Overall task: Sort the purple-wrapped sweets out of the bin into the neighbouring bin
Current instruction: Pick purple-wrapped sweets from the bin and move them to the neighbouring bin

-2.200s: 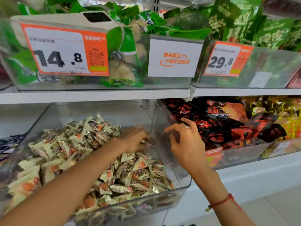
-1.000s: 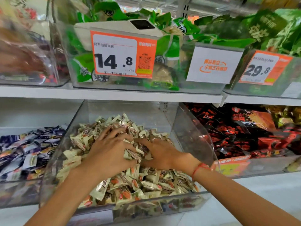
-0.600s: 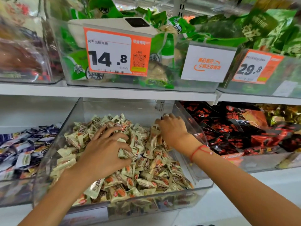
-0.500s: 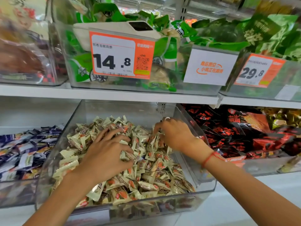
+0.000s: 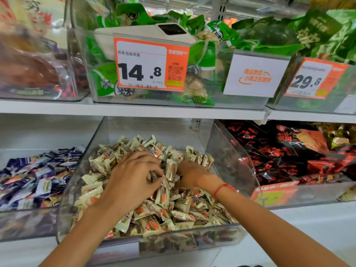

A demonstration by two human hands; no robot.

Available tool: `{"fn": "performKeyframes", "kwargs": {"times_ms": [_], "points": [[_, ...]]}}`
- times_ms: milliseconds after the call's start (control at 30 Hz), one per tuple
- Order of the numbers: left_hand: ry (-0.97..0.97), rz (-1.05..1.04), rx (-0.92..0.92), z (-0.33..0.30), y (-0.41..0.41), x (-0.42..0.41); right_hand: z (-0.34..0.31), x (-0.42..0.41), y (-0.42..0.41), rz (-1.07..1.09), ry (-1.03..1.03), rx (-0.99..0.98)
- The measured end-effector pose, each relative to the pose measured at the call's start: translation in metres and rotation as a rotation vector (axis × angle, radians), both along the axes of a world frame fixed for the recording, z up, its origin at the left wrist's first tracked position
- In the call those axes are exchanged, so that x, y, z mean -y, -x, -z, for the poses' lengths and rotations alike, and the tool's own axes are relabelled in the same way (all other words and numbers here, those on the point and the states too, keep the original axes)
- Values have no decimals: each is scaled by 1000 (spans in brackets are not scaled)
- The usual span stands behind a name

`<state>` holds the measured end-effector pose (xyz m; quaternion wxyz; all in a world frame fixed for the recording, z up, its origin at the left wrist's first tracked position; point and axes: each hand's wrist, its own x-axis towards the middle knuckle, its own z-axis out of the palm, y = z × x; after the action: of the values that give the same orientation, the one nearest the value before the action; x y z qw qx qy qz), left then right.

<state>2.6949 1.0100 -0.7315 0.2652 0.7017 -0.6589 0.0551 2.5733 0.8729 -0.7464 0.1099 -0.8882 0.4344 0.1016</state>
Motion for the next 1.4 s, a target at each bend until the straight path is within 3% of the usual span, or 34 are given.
{"fn": "performKeyframes", "kwargs": {"times_ms": [200,300,400,533,667,800,967,1067,1167,1267,1333,1400], "points": [[-1,-1,2,2,0,1,-21,13,26,96,112,153],[4,-2,3,3,-1,2,-38,15,42,171,298,320],[-4,-4,14,4,-1,3,-49,14,50,181,423,353],[-6,0,5,3,0,2,-43,-3,35,-80,263,369],[-20,2,-9,2,0,0,-11,-7,19,-183,87,89],[-17,10,-13,3,0,1,-10,2,21,-144,255,141],[-2,10,-18,4,-2,2,-31,23,35,128,440,333],[-11,11,-12,5,-1,2,-39,28,36,199,468,329],[-3,16,-14,5,-2,2,-41,17,33,65,407,382],[-3,12,-11,5,-2,2,-31,5,23,-62,122,409],[0,13,-14,5,-1,2,-23,1,17,-179,-68,291],[3,16,-17,5,-2,1,-17,1,19,-279,-63,127]]}}
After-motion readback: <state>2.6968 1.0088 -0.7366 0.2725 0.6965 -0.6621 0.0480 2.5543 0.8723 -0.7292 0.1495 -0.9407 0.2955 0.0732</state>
